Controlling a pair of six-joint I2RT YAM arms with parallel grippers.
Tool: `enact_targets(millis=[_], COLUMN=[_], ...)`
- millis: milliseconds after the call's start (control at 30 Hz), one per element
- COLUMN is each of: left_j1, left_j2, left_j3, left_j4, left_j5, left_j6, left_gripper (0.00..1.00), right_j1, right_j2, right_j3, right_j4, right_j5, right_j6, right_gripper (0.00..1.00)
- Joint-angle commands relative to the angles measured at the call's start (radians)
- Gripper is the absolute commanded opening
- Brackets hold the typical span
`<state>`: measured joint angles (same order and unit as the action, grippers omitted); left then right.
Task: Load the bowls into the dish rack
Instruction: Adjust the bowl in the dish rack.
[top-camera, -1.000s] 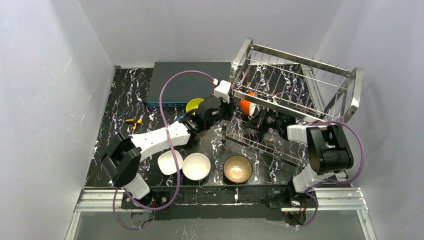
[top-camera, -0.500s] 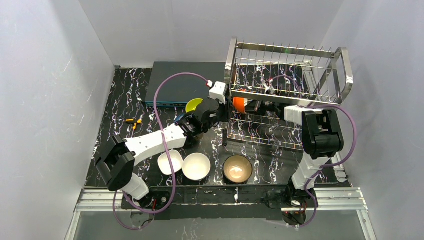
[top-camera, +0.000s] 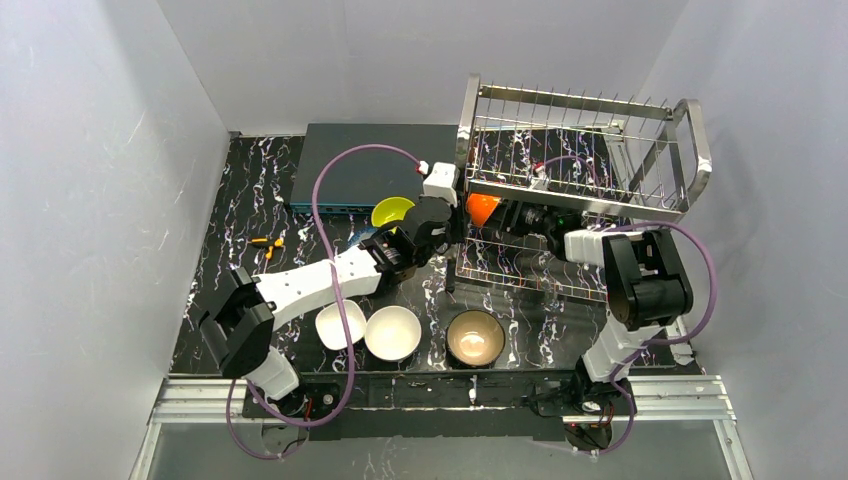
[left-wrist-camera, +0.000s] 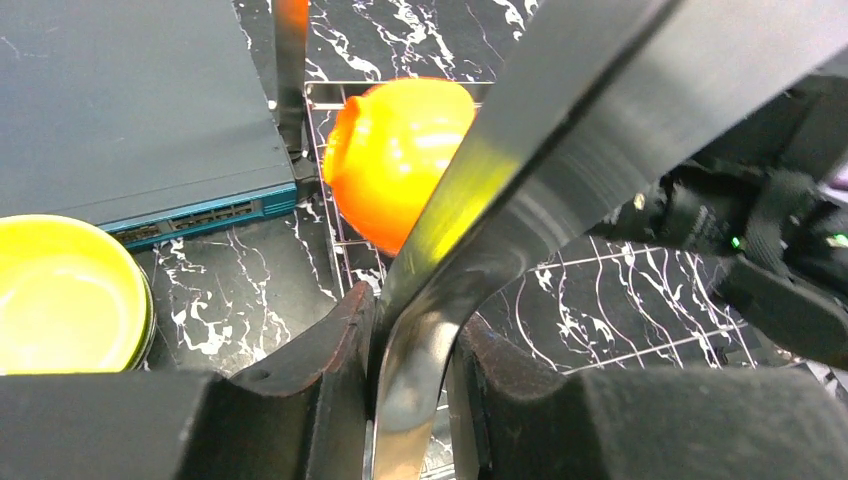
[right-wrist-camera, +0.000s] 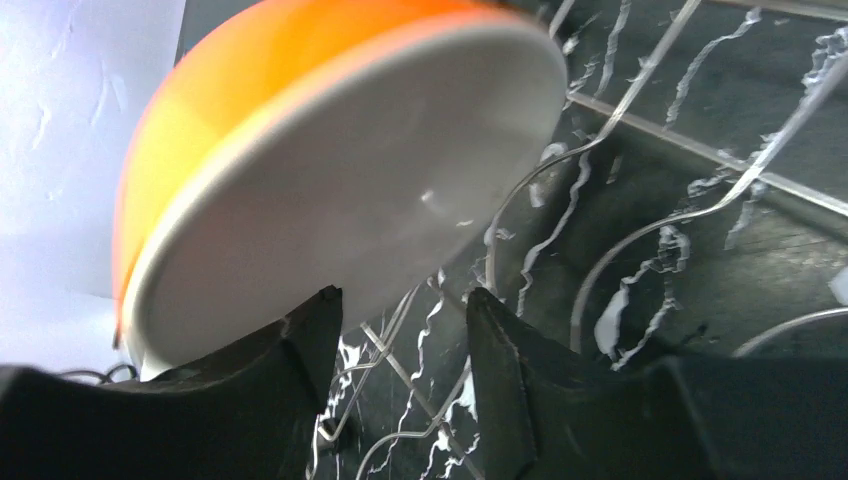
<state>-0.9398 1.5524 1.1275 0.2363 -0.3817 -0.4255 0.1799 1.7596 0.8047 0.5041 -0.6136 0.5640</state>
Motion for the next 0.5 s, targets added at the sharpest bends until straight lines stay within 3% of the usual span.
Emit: enact_targets(millis=[0, 100, 267, 467], left_j1=[0.002, 0.002, 0.001, 0.001], left_j2=[0.019, 0.026, 0.038, 0.027], left_j3=[0.073, 0.086, 0.118, 0.103], left_j4=[-0.091, -0.118, -0.181, -0.176], left_j5=[-0.076, -0.092, -0.112, -0.112], left_j6=[-0.199, -0.214, -0.231, -0.226], left_gripper=[0.00, 0.00, 0.00, 0.00], right_j1=[0.091, 0.093, 0.094, 0.093], right_j2=[-0.035, -0.106, -0.195, -0.238], right_j3=[-0.131, -0.183, -0.218, -0.201], right_j4=[-0.260, -0.260, -0.279, -0.338], right_j5=[0.015, 0.052, 0.043, 0.106], right_j6=[-0.142, -0.147, -0.100, -0.063], right_gripper=[0.64, 0.69, 0.69, 0.50])
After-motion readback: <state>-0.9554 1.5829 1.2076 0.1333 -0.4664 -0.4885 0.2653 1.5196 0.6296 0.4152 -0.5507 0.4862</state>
